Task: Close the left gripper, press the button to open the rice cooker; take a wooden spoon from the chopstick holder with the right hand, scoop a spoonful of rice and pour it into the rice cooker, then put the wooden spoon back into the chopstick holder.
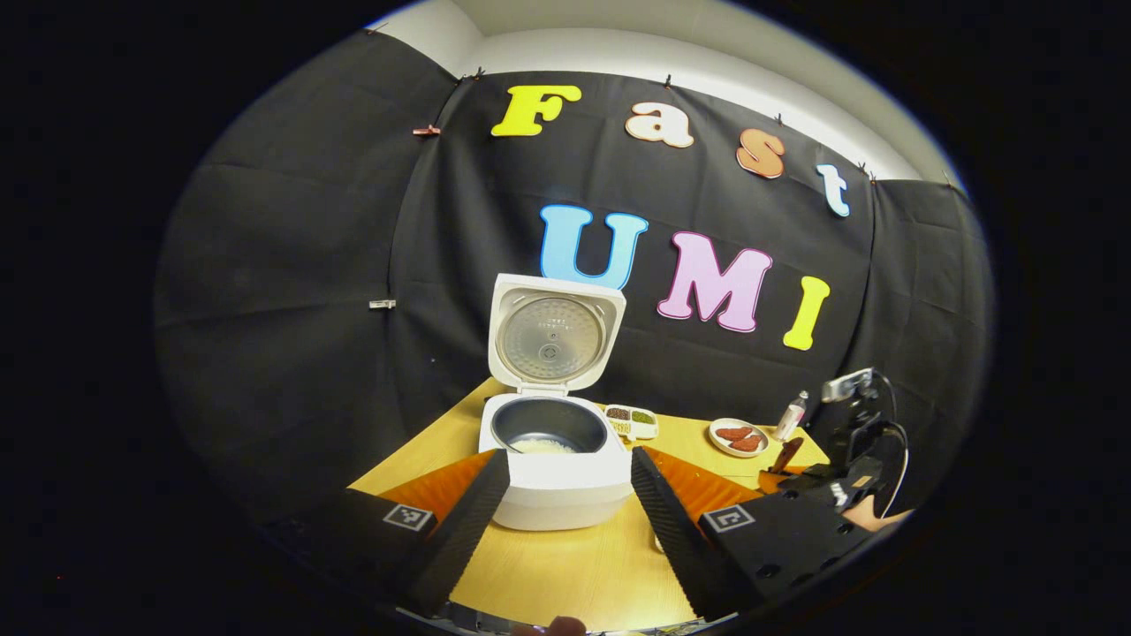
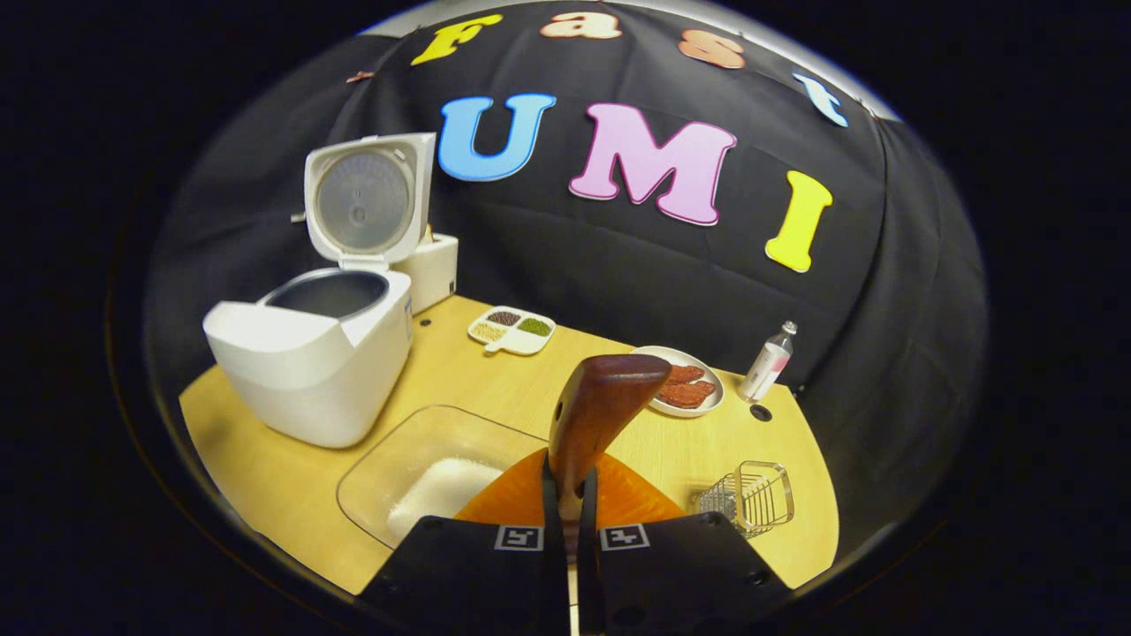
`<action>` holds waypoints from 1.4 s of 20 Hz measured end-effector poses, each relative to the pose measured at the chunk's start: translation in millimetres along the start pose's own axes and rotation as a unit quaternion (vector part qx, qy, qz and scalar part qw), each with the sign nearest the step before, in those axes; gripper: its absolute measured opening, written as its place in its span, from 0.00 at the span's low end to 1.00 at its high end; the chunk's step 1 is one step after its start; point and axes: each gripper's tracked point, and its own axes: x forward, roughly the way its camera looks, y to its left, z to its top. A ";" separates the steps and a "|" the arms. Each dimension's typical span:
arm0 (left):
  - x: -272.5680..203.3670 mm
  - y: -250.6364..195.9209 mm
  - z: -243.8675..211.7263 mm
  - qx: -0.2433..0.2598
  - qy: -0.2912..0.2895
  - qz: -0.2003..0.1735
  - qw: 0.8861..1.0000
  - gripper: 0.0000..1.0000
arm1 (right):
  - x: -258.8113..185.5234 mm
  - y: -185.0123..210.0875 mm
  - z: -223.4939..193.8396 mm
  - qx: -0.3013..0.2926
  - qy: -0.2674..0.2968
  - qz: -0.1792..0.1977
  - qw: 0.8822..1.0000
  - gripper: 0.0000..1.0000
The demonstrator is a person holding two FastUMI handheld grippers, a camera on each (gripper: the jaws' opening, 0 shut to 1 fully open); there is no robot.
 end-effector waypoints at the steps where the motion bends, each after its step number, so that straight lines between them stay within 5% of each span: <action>1: 2.1 1.3 -1.4 0.000 0.001 -0.001 1.000 0.95 | 6.0 6.3 -11.0 -0.009 0.017 -0.006 1.000 0.08; 4: 3.5 6.5 -3.5 0.001 0.005 0.000 1.000 0.95 | 10.8 20.9 -15.5 0.031 0.025 -0.016 0.999 0.09; 8: 2.7 18.0 -6.5 0.001 0.008 0.008 1.000 0.95 | 17.1 50.9 -14.9 0.198 0.041 0.024 0.979 0.08; 10: 4.1 23.3 -6.9 -0.002 0.008 0.012 1.000 0.95 | 21.3 52.9 -17.6 0.285 0.056 0.038 0.956 0.08; 15: 10.5 27.5 -5.7 0.000 0.009 0.014 1.000 0.95 | 29.4 28.2 -31.4 0.477 0.066 0.058 0.874 0.08; 19: 17.6 23.3 -3.1 0.003 0.007 0.008 1.000 0.95 | 24.5 -7.1 -32.7 0.558 0.039 0.061 0.827 0.08; 25: 22.5 16.2 -5.4 0.001 0.010 -0.001 1.000 0.95 | 6.9 -36.9 -24.6 0.600 0.022 0.059 0.798 0.08; 28: 19.6 13.7 -5.6 0.005 0.009 -0.004 1.000 0.95 | -2.8 -42.3 -14.8 0.605 0.012 0.063 0.794 0.08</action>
